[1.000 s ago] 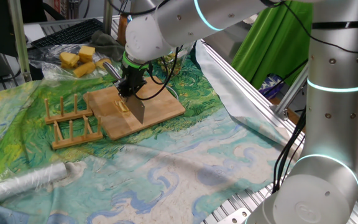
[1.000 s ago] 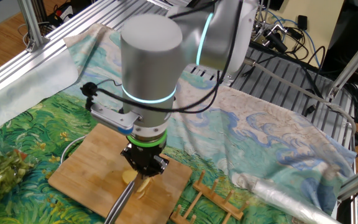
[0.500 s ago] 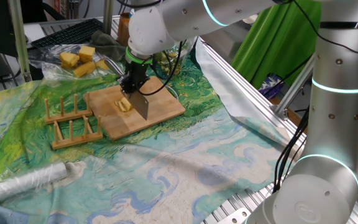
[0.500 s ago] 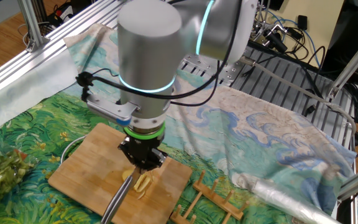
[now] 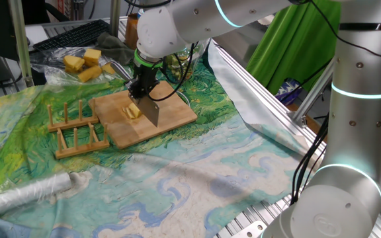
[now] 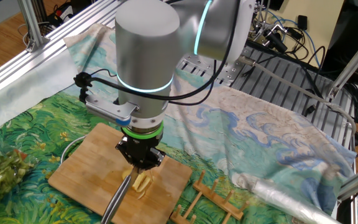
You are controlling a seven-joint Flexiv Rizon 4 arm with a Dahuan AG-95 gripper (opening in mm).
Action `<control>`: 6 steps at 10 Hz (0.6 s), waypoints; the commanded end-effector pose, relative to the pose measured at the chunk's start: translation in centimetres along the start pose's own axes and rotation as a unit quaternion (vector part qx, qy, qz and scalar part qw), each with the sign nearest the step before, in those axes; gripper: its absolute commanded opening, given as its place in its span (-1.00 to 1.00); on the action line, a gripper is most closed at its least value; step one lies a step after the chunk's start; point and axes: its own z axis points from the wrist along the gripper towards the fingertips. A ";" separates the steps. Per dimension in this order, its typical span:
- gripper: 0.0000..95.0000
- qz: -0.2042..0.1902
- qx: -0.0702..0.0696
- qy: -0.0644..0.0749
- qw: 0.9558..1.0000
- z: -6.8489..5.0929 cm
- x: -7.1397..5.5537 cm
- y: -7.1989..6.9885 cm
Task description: Chop the potatoes
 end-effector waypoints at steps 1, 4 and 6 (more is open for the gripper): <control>-1.00 -0.001 0.000 0.001 1.000 0.0 -0.1 -0.1; -1.00 -0.003 0.002 0.001 1.000 0.4 -0.2 0.0; -1.00 -0.007 0.000 -0.004 1.000 2.4 -0.4 0.0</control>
